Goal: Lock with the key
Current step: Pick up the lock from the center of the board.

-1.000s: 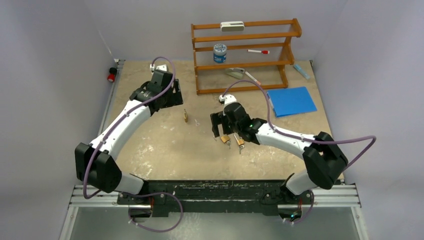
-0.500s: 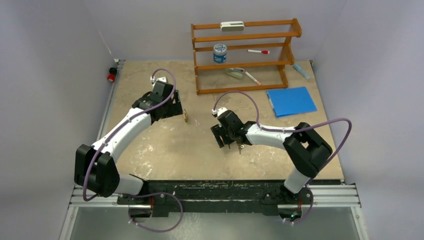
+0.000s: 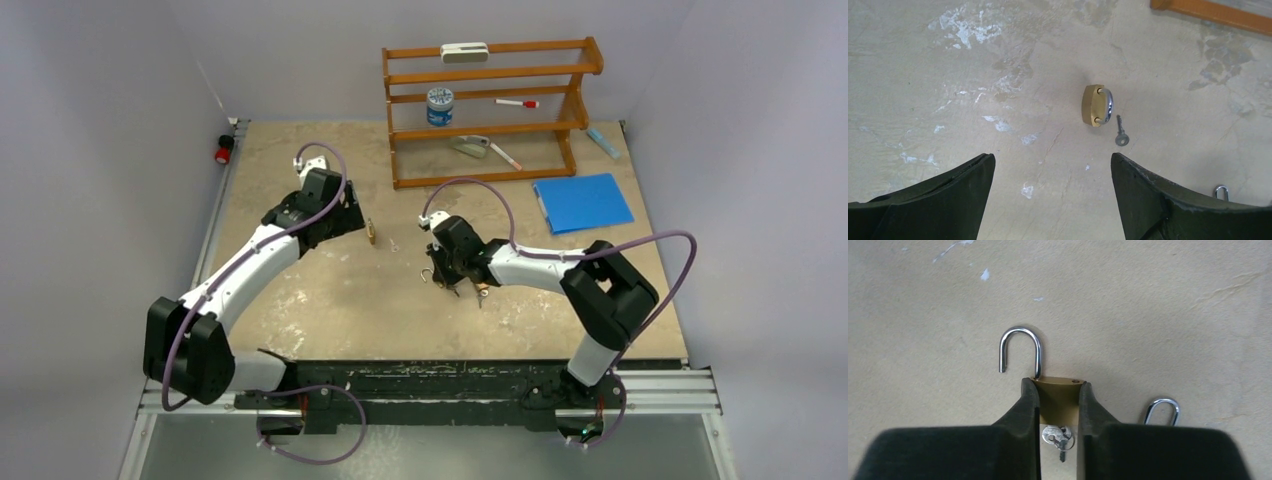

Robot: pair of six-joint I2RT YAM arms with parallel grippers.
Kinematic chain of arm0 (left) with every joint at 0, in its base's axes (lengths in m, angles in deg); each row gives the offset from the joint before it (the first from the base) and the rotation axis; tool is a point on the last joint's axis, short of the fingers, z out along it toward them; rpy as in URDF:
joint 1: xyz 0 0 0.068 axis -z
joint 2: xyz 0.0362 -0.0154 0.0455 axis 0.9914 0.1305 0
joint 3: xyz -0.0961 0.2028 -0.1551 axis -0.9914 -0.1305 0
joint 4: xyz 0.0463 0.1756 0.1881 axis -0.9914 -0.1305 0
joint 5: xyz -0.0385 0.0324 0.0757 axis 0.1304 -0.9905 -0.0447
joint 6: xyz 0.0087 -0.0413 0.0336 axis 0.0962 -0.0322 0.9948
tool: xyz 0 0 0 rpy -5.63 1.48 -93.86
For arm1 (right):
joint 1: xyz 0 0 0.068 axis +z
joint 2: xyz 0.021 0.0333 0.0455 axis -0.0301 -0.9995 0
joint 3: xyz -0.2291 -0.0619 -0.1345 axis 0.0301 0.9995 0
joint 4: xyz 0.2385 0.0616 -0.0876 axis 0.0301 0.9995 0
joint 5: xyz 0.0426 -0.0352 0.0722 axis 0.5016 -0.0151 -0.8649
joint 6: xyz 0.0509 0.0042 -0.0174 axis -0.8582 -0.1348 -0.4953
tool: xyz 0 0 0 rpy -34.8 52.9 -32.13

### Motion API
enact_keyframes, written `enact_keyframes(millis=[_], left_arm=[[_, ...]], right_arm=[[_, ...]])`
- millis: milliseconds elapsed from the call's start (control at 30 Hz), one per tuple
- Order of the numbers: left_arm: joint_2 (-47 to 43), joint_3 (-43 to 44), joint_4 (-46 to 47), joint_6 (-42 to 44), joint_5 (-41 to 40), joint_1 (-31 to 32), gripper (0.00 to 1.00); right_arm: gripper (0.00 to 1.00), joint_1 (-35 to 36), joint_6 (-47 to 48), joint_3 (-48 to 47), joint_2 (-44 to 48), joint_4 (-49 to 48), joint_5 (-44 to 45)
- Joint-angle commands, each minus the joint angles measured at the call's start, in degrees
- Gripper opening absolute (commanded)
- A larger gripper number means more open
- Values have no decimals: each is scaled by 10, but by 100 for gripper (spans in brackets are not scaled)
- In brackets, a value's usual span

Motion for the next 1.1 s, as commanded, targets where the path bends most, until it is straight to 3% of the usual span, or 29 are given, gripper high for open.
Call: enact_keyframes(millis=[0,567,1067], left_arm=[[-38,-13,48,-15,-8,0,85],[-31,-38,99,4,2,2,86],[-27,-47,119,6,10,2,86]], right_arm=[[0,4,-1,12,24,30,-36],[0,4,4,-5,105,33,-43],[0,3,11,-13,100,43,-50]])
